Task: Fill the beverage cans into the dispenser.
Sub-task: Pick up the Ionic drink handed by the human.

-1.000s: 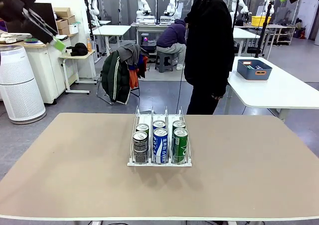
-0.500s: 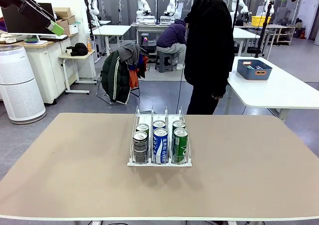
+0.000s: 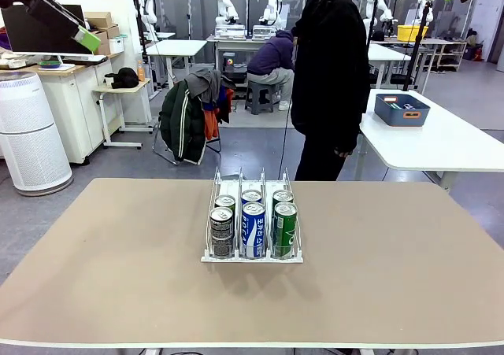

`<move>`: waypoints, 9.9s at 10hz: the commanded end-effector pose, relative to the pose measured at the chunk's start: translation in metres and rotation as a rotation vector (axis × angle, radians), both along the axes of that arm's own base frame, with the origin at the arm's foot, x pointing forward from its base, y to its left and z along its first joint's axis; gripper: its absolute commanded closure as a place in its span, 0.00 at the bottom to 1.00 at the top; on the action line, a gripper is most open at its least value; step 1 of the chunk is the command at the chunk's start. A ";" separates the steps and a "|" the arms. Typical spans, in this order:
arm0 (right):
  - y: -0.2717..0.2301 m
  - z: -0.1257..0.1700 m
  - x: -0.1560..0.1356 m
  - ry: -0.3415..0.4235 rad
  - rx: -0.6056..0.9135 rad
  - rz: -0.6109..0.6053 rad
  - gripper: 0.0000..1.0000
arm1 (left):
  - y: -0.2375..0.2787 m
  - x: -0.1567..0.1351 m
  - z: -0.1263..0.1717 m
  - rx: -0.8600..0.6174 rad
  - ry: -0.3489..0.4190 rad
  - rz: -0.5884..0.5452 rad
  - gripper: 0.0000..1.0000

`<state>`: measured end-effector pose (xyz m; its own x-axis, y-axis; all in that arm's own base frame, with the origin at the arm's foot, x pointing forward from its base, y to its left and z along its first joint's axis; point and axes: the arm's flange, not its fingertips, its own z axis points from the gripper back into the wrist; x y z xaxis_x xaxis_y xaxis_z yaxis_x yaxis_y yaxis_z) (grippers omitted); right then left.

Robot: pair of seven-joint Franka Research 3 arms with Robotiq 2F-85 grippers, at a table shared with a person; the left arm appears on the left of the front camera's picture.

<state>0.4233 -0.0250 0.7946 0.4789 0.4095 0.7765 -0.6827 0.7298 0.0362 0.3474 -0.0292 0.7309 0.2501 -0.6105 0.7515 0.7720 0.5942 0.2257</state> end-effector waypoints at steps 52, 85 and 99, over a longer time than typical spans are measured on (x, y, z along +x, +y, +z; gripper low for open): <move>-0.010 -0.003 -0.031 0.010 -0.149 0.157 0.00 | -0.019 -0.016 0.041 0.084 0.111 -0.104 0.00; -0.009 0.005 -0.026 0.003 -0.122 0.137 0.00 | -0.019 -0.016 0.041 0.084 0.111 -0.104 0.00; -0.009 0.005 -0.026 0.003 -0.122 0.137 0.00 | -0.019 -0.016 0.041 0.084 0.111 -0.104 0.00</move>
